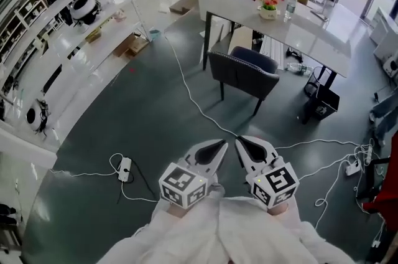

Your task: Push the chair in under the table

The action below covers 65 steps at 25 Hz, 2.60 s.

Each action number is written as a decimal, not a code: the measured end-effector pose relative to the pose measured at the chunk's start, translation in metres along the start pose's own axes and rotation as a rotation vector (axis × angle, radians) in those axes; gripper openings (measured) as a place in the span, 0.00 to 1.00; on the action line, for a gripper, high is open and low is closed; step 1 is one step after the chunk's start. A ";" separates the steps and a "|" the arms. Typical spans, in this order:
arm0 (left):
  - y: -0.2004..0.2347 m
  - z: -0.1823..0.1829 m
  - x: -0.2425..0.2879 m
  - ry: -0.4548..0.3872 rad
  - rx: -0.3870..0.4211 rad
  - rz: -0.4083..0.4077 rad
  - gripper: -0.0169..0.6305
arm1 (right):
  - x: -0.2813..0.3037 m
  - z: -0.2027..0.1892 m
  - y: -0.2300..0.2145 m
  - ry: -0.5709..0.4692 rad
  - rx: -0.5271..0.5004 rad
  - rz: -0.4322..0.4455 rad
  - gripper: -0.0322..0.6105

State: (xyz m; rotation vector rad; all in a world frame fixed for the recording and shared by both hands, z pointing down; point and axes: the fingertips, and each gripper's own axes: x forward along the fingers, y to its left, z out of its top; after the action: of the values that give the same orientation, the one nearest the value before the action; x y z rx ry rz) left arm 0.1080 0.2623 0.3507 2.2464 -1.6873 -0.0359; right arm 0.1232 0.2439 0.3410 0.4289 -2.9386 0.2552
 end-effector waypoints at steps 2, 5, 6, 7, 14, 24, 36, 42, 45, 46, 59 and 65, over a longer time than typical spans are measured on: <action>0.024 0.010 0.007 0.003 0.007 -0.016 0.05 | 0.025 0.008 -0.008 -0.007 0.000 -0.019 0.10; 0.056 0.024 0.015 0.001 0.015 -0.042 0.05 | 0.058 0.019 -0.017 -0.018 0.003 -0.036 0.10; 0.066 0.028 0.018 0.000 0.018 -0.049 0.05 | 0.067 0.021 -0.020 -0.024 0.004 -0.044 0.10; 0.075 0.032 0.022 -0.001 0.022 -0.055 0.05 | 0.076 0.023 -0.023 -0.029 0.004 -0.053 0.10; 0.109 0.034 0.037 0.018 -0.024 -0.090 0.05 | 0.100 0.018 -0.040 0.001 0.032 -0.124 0.10; 0.138 0.025 0.063 0.048 -0.091 -0.112 0.05 | 0.114 0.014 -0.070 0.011 0.060 -0.168 0.10; 0.200 0.052 0.136 0.074 -0.034 -0.114 0.05 | 0.185 0.031 -0.148 0.014 0.064 -0.172 0.10; 0.236 0.080 0.189 0.093 0.006 -0.124 0.05 | 0.226 0.049 -0.194 0.018 0.069 -0.167 0.10; 0.249 0.090 0.216 0.097 0.011 -0.134 0.05 | 0.240 0.058 -0.220 0.020 0.057 -0.174 0.10; 0.253 0.092 0.225 0.099 0.012 -0.138 0.05 | 0.243 0.060 -0.229 0.020 0.058 -0.180 0.10; 0.283 0.101 0.300 0.112 0.002 -0.171 0.05 | 0.258 0.060 -0.305 0.055 0.057 -0.234 0.10; 0.286 0.105 0.316 0.129 -0.004 -0.206 0.05 | 0.251 0.058 -0.331 0.057 0.081 -0.312 0.10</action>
State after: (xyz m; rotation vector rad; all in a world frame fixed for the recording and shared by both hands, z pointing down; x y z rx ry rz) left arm -0.0859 -0.1297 0.3859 2.3570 -1.3849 0.0567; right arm -0.0239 -0.1466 0.3781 0.8638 -2.7597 0.3384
